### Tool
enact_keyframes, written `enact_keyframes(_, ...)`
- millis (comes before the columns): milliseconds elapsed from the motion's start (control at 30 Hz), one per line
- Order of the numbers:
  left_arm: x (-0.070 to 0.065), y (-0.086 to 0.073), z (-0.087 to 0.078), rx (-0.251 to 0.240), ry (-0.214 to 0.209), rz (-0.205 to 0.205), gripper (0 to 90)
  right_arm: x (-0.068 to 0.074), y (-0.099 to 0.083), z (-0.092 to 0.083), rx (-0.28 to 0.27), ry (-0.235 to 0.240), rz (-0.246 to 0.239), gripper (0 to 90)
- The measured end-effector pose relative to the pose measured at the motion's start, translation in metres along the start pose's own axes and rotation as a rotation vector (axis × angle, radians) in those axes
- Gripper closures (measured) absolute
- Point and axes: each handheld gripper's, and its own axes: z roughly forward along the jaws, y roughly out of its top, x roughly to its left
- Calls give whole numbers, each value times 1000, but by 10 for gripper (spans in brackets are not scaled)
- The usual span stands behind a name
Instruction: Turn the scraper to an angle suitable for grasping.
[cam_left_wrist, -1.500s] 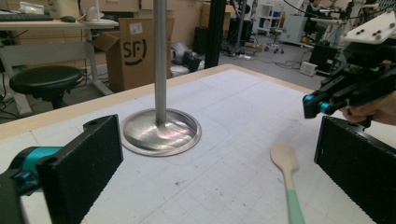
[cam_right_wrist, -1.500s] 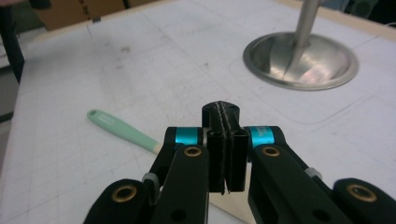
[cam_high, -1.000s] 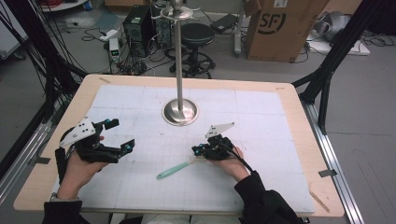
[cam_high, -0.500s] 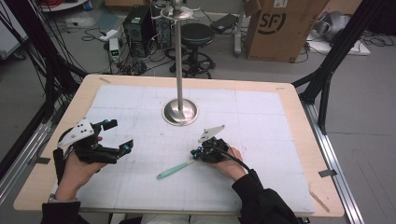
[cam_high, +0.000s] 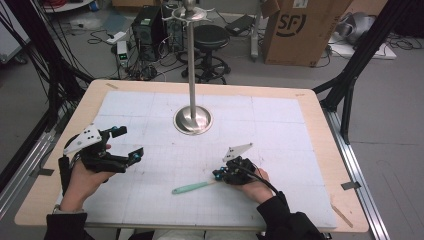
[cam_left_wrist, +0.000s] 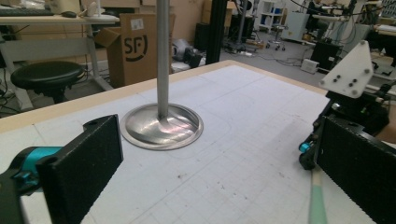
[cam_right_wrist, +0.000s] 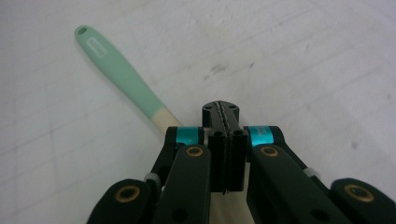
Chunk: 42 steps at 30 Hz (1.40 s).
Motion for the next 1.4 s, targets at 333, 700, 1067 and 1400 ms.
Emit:
enact_keyframes(333,-4,2,10,16,-19,15,17,16,-19,-22,-13,-38,-59,900)
enact_keyframes(700,-5,2,6,4,9,23,17,54,4,3,-45,162,-233,900)
enact_keyframes(1067,-3,1,0,-5,22,16,17,37,18,26,-18,58,-214,900)
enact_keyframes(1400,-5,-1,1,6,19,19,17,14,21,28,-56,-9,-111,900)
